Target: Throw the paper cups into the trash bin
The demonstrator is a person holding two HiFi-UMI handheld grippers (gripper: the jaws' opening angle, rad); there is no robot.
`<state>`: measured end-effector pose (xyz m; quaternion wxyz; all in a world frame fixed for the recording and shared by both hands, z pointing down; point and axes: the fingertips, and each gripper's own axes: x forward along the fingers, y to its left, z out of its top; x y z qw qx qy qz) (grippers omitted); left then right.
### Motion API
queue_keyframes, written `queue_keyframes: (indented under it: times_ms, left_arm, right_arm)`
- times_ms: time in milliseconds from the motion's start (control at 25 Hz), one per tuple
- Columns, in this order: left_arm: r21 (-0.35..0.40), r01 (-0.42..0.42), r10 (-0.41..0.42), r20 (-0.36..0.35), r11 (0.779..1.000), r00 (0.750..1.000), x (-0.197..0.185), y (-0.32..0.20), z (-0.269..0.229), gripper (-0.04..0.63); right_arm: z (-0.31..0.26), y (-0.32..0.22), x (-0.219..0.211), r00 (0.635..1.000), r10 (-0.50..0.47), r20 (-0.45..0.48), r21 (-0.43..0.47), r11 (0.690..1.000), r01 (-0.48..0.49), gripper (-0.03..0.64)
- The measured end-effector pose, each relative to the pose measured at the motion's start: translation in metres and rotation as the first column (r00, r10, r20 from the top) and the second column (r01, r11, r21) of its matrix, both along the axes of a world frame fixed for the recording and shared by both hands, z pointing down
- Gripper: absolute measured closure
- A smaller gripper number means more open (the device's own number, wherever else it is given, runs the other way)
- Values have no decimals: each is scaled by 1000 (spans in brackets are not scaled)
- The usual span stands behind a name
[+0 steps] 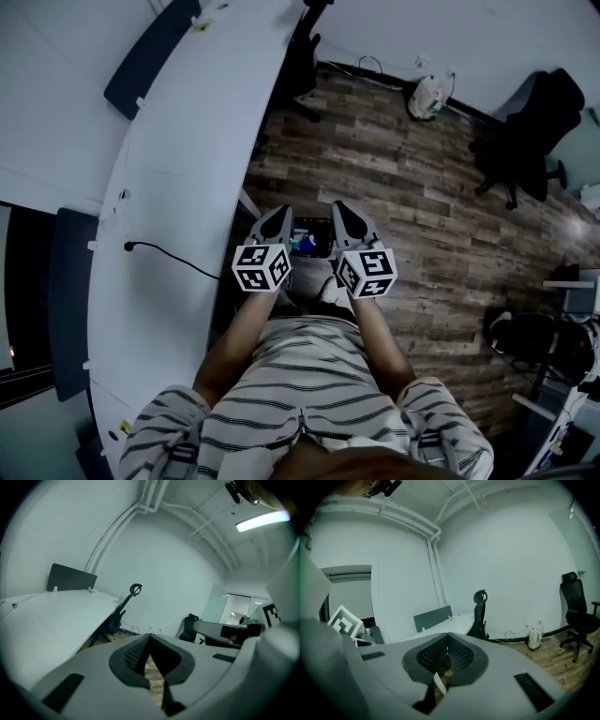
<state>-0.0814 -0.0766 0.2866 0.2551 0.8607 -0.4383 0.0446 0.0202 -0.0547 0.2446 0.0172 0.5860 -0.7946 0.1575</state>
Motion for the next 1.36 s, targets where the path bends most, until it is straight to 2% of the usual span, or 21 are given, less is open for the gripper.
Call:
queue_keyframes:
  times_ms: [680, 960, 1160, 1360]
  left_arm:
    - [171, -53, 50, 23, 984, 998, 7, 13, -64, 572]
    - [217, -75, 70, 31, 973, 997, 16, 13, -74, 572]
    - [255, -79, 71, 40, 964, 997, 18, 9, -82, 572]
    - [264, -81, 77, 27, 961, 997, 19, 3, -78, 572]
  right_arm:
    - [-40, 7, -7, 1000, -17, -23, 93, 996, 19, 600]
    - [-46, 4, 0, 999, -19, -30, 114, 993, 23, 600]
    - [-53, 1, 2, 999, -43, -4, 142, 989, 43, 600]
    - [-48, -6, 2, 998, -62, 7, 157, 986, 60, 600]
